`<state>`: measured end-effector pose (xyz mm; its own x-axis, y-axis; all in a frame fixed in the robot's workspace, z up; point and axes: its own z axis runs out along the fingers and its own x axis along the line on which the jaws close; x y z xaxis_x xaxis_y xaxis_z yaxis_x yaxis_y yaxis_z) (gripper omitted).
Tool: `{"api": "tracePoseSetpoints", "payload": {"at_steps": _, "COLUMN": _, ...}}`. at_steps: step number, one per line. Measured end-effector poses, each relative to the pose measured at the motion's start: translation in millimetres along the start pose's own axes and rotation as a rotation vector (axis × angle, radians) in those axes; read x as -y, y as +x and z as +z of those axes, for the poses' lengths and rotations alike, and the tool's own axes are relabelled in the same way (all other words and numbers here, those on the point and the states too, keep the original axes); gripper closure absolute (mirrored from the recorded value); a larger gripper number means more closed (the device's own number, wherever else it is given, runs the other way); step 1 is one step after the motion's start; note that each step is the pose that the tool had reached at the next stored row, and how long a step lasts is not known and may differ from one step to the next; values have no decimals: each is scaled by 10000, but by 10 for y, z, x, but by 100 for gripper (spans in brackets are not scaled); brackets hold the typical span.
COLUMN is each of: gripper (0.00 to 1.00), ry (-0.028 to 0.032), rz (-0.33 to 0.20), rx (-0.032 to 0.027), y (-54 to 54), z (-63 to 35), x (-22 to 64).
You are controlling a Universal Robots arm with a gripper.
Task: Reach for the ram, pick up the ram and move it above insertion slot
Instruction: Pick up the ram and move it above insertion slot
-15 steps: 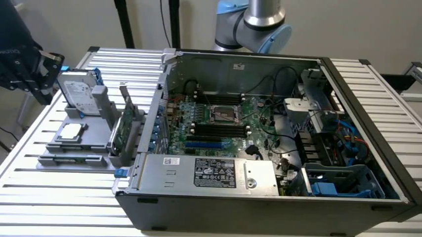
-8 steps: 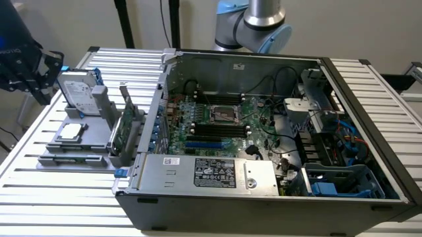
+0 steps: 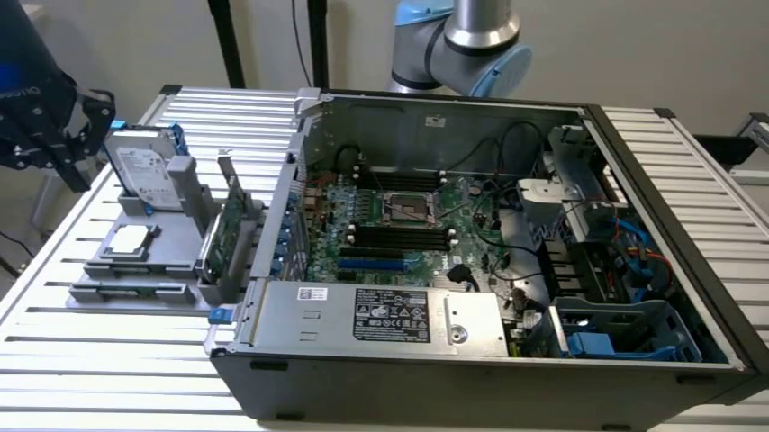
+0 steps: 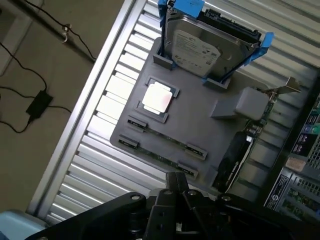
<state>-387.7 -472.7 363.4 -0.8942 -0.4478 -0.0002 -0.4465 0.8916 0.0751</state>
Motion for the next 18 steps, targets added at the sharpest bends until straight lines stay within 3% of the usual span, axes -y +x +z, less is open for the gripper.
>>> {"api": "tracePoseSetpoints", "payload": {"at_steps": 13, "gripper": 89, "ry": 27, "rz": -2323, "rx": -123, "y": 0, "z": -43, "x": -3}}
{"api": "tracePoseSetpoints", "payload": {"at_steps": 18, "gripper": 89, "ry": 109, "rz": -3230, "rx": -61, "y": 0, "z": -28, "x": -1}}
